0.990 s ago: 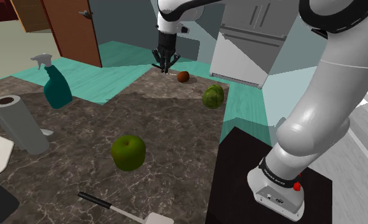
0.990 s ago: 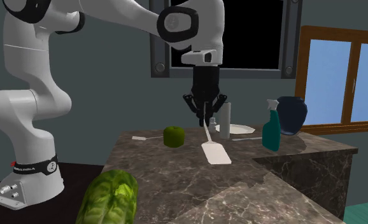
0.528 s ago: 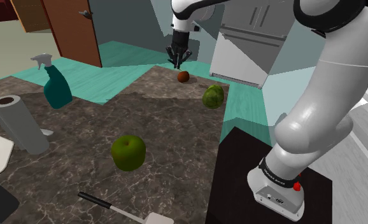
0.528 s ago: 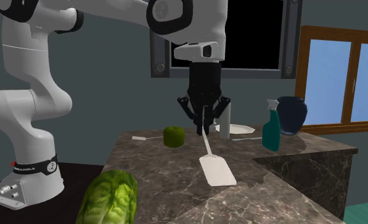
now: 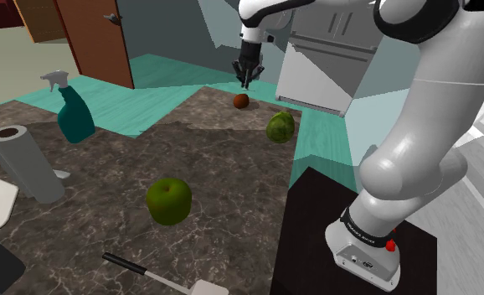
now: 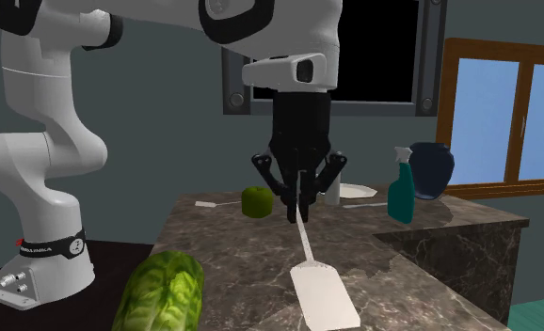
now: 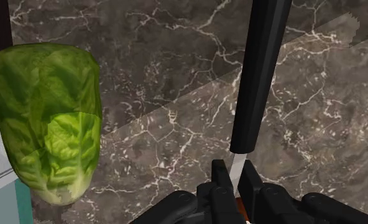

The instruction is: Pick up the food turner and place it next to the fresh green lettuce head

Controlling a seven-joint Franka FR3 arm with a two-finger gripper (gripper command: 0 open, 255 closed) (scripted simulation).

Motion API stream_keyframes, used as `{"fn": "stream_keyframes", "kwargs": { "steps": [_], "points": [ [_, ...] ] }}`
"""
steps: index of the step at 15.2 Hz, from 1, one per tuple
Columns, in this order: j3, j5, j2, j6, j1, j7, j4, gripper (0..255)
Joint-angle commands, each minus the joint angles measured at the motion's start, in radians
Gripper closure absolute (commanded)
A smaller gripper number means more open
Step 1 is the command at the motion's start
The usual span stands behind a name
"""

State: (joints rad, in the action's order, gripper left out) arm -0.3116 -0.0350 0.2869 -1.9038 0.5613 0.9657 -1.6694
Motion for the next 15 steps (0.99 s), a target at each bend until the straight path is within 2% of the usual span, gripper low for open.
{"fn": "stream_keyframes", "kwargs": {
  "steps": [1,15],
  "points": [
    [0.002,-0.001,0.005,-0.022,0.002,-0.004,-0.018,255],
    [0.011,-0.023,0.069,-0.188,-0.003,0.004,-0.121,255]
  ]
}}
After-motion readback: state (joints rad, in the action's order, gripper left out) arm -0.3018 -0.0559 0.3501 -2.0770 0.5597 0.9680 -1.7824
